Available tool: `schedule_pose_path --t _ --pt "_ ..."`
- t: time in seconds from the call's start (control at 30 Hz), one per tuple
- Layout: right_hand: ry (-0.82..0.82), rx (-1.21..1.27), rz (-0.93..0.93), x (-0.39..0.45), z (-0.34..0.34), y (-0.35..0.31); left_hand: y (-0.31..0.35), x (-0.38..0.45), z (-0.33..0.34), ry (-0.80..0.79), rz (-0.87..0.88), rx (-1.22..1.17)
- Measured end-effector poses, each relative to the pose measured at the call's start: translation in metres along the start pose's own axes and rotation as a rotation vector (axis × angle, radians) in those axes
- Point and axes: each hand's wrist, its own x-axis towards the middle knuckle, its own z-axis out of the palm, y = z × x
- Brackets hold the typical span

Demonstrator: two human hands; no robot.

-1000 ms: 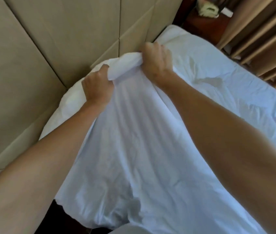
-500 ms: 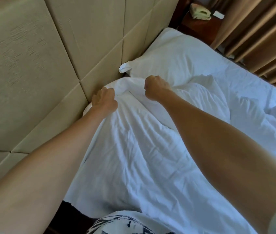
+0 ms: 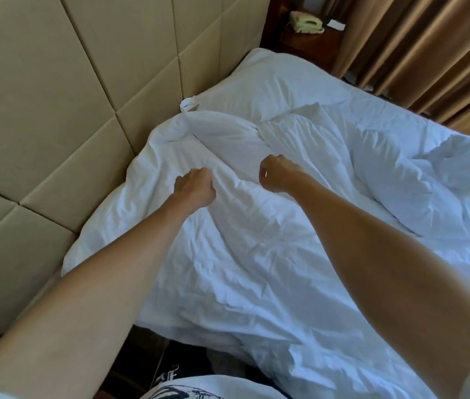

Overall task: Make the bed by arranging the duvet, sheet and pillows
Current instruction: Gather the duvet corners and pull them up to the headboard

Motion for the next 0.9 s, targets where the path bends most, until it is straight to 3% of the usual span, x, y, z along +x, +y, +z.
schedule_pose_path --t 0.23,0.5,0.77,0.9 --pt "-0.026 0.032 -0.111 -0.11 0.027 0.093 0.101 -0.098 0.051 0.009 0.002 -0.021" --pt "-0.242 0.089 -0.196 -0.223 0.05 0.18 0.188 -0.213 0.105 -0.073 -0.084 -0.045" --pt "-0.237 0.142 -0.255 -0.28 0.063 0.213 0.226 -0.271 0.122 -0.091 -0.133 0.006" --pt "-0.148 0.137 -0.239 -0.3 0.062 0.24 0.247 -0.279 0.134 -0.054 -0.088 0.009"
